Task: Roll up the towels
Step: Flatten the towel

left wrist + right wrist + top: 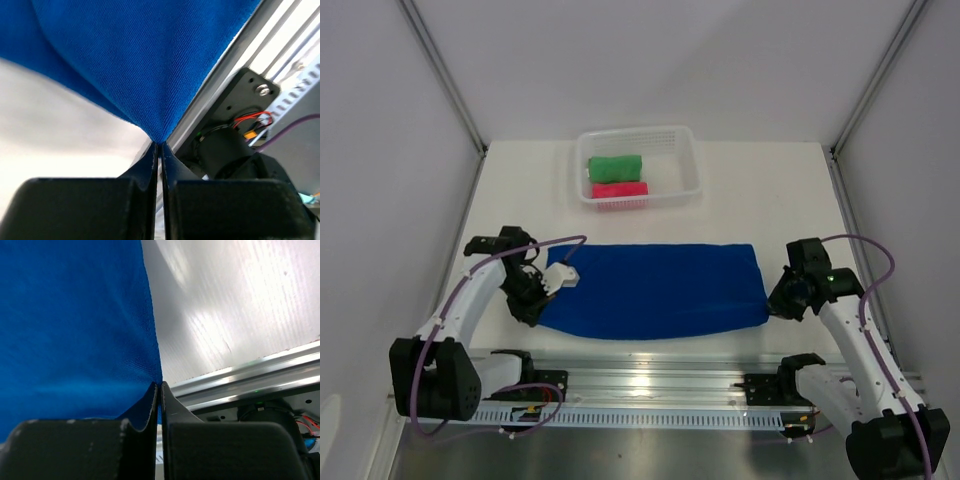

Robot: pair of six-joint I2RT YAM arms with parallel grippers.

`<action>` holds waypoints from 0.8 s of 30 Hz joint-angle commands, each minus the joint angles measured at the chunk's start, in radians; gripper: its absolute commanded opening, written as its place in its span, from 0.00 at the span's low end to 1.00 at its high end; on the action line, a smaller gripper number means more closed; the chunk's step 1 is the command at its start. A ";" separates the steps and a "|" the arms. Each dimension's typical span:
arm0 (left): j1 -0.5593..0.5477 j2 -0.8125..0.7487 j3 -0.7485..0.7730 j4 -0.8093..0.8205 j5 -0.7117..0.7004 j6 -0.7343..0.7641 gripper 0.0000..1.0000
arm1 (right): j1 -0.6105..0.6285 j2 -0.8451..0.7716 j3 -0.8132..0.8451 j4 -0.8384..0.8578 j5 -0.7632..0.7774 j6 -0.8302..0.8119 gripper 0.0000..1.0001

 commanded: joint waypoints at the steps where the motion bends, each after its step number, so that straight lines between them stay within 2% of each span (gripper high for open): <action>1: -0.029 0.051 0.001 -0.003 0.115 0.021 0.03 | -0.042 0.010 0.053 -0.004 0.004 -0.052 0.00; 7: -0.037 0.072 -0.131 0.096 0.048 0.038 0.04 | -0.043 -0.014 -0.001 0.004 -0.026 -0.043 0.00; 13: -0.049 0.098 -0.130 0.099 0.011 0.032 0.05 | -0.043 -0.031 -0.072 0.036 -0.077 -0.003 0.00; 20: -0.053 0.092 -0.144 0.104 -0.023 0.029 0.05 | -0.043 -0.036 -0.064 0.025 -0.048 0.009 0.02; 22: -0.055 0.086 -0.141 0.095 -0.026 0.032 0.06 | -0.043 -0.036 -0.063 0.024 -0.045 0.011 0.10; 23: -0.055 0.083 -0.145 0.092 -0.026 0.034 0.08 | -0.043 -0.037 -0.061 0.021 -0.040 0.011 0.18; 24: -0.055 0.077 -0.145 0.090 -0.032 0.034 0.20 | -0.043 -0.039 -0.055 0.014 -0.033 0.012 0.29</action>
